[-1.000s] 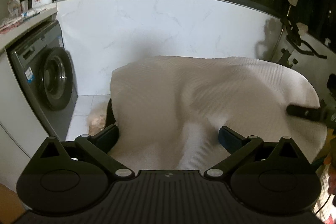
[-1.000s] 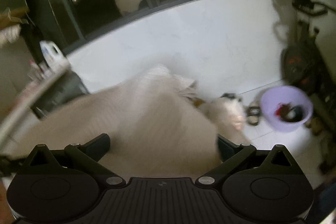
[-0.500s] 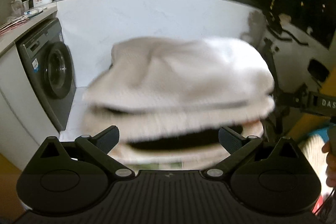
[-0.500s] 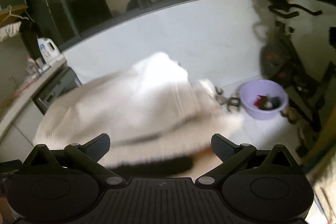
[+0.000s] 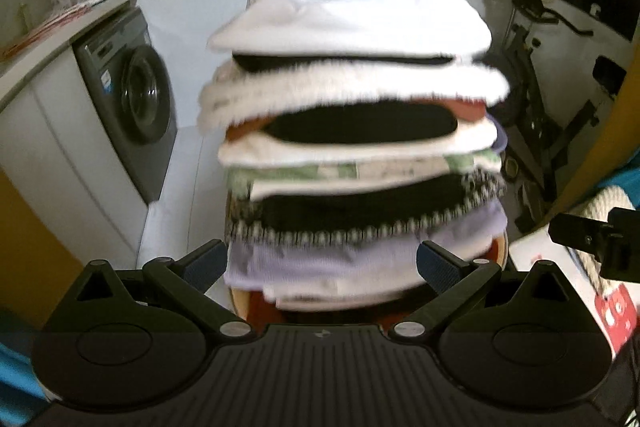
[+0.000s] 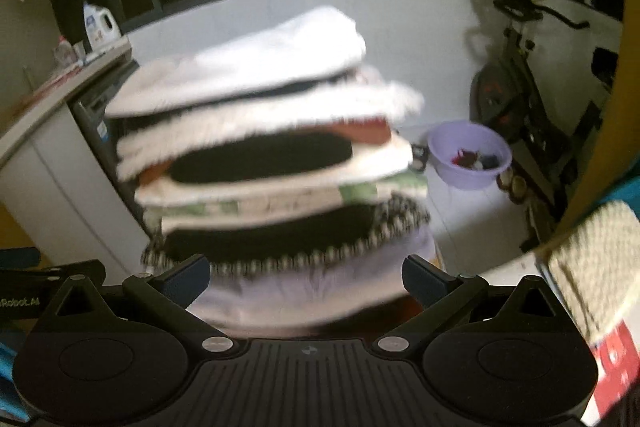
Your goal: Fold clothes
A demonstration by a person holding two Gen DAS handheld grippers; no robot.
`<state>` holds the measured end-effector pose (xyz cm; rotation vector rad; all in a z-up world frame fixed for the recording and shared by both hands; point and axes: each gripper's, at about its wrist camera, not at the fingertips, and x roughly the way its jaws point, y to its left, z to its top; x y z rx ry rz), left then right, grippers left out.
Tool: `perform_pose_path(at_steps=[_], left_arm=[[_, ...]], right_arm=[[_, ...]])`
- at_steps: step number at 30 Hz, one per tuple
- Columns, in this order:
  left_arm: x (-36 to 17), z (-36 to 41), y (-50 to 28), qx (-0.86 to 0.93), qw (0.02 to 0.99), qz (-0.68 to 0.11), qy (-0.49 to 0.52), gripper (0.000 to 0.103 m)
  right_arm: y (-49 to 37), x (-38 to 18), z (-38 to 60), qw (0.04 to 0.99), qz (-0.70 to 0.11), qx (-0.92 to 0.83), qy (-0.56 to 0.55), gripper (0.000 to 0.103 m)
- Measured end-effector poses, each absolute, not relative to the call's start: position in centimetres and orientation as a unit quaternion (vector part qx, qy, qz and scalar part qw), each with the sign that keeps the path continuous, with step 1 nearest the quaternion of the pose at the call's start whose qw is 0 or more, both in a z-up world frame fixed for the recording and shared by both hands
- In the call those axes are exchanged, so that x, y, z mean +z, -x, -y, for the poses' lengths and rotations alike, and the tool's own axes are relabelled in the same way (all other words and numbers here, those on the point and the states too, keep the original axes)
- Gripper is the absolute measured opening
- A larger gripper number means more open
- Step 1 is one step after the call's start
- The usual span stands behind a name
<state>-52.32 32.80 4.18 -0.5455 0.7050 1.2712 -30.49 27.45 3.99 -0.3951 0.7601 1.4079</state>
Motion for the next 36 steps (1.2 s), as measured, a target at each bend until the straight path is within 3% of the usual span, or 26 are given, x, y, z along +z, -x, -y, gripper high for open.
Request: perform_pose_path(at_steps=[13,36], left_arm=[[3.1,-24.6,51.3,0.591,0.687,-0.34,0.249,0.103],[4.2,-19.7,47.5,0.6,0.667,-0.322,0.304,0.103]], right_arm=[[32.9,4.5,-18.2,0.675,-0.329,0.626,0.212,0.102],[28.1,6.5,-14.5,0.662,-0.31,0.655,0.191,0.102]])
